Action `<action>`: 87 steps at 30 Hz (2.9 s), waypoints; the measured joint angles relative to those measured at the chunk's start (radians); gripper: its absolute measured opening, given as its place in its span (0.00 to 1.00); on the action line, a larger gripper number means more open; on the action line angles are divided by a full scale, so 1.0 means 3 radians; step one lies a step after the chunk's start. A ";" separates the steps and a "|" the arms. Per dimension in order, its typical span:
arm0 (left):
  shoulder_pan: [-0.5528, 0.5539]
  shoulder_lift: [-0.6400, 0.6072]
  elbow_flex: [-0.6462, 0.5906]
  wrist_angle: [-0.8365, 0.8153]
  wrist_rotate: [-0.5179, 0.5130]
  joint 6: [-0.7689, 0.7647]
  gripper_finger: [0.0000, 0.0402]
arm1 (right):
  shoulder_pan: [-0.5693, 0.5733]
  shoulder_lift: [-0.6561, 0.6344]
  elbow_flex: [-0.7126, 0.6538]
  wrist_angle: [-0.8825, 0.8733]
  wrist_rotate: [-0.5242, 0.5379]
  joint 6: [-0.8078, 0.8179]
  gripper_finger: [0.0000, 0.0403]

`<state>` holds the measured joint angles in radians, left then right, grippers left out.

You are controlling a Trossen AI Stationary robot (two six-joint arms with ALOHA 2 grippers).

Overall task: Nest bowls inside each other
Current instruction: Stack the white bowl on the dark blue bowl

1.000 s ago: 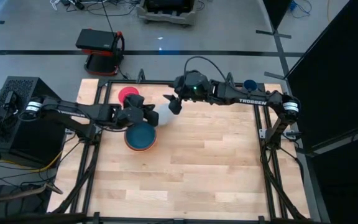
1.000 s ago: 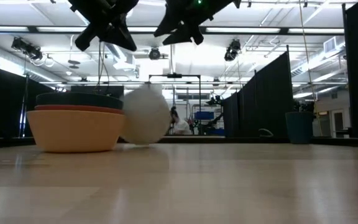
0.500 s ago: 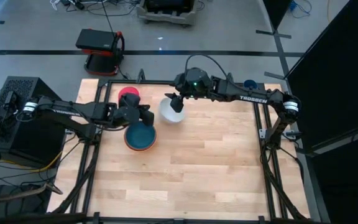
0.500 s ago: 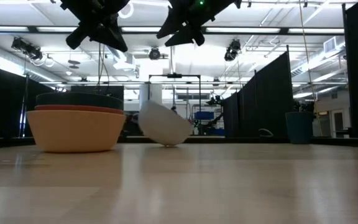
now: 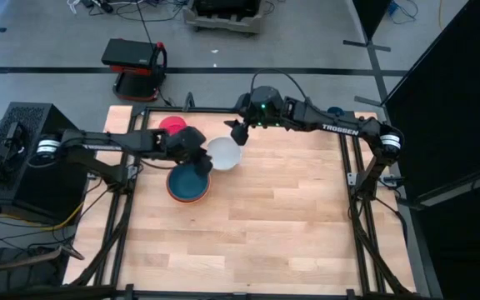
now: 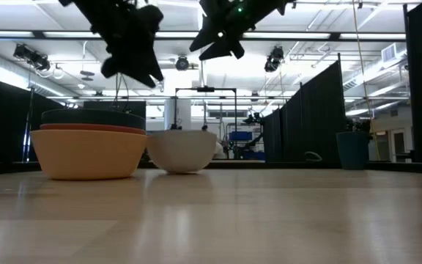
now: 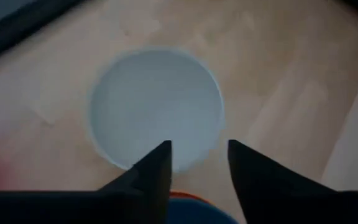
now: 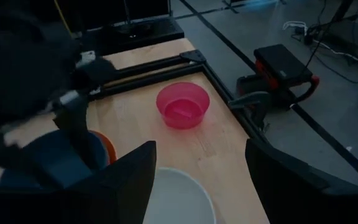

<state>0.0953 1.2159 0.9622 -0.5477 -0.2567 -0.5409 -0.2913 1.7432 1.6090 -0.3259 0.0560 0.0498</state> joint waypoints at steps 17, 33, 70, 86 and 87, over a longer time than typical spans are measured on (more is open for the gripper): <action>0.0207 0.0660 -0.0001 0.0274 0.0813 0.1025 0.62 | -0.0130 0.0000 -0.0002 -0.0126 -0.0028 0.0008 0.58; 0.0206 0.0935 0.0075 0.0270 0.0920 0.1389 0.57 | -0.0205 -0.0001 -0.0002 -0.0126 -0.0114 0.0091 0.58; 0.0207 0.1281 0.0295 0.0284 0.1160 0.1440 0.03 | -0.0236 -0.0001 -0.0002 -0.0126 -0.0177 0.0092 0.58; 0.0207 0.1310 0.0295 0.0286 0.1145 0.1361 0.33 | -0.0239 -0.0001 -0.0002 -0.0128 -0.0198 0.0092 0.58; 0.0207 0.1325 0.0295 0.0284 0.1142 0.1359 0.33 | -0.0240 -0.0001 -0.0002 -0.0128 -0.0199 0.0092 0.58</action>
<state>0.1574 1.6135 1.0508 -0.4626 0.0860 -0.1332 -0.3633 1.7427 1.6085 -0.3644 -0.0036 0.0772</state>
